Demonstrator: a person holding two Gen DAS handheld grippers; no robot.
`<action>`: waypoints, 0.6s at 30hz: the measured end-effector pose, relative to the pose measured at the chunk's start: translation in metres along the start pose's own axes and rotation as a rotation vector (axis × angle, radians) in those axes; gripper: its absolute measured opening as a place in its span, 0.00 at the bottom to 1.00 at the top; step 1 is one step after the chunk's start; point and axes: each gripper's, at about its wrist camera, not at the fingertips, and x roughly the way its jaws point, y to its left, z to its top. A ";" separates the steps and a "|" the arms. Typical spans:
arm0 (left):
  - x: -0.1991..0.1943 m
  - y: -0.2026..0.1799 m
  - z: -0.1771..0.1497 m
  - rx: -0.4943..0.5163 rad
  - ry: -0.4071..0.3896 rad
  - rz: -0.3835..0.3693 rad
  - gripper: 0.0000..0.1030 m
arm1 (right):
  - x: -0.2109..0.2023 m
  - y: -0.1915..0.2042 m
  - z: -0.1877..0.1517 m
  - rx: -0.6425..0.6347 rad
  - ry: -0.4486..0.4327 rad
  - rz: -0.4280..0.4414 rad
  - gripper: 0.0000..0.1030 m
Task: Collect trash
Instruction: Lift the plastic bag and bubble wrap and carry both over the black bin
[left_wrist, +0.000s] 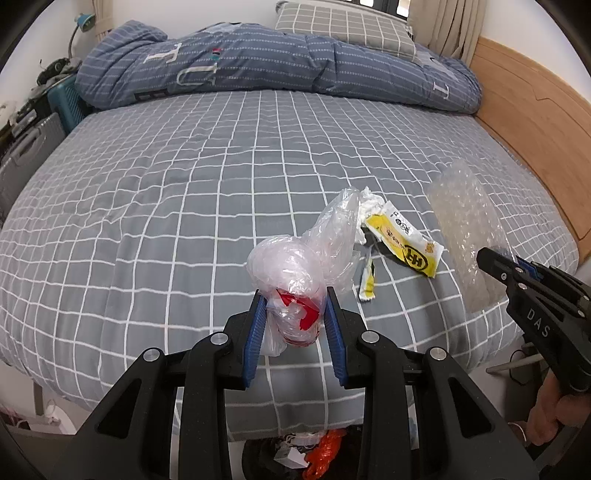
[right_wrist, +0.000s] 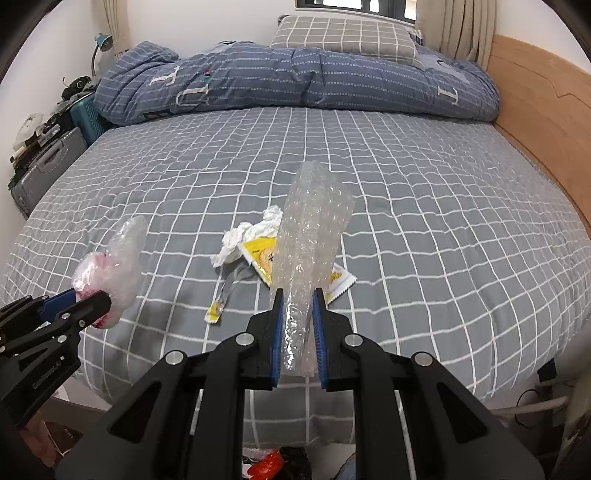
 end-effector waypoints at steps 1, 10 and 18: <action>0.000 0.000 0.000 0.000 0.000 0.001 0.30 | -0.002 0.001 -0.002 0.001 0.000 0.001 0.14; -0.013 -0.001 -0.018 -0.007 -0.001 -0.007 0.30 | -0.022 0.011 -0.022 -0.009 -0.001 0.009 0.14; -0.028 -0.002 -0.036 -0.002 0.007 -0.002 0.30 | -0.036 0.017 -0.040 -0.006 0.001 0.020 0.14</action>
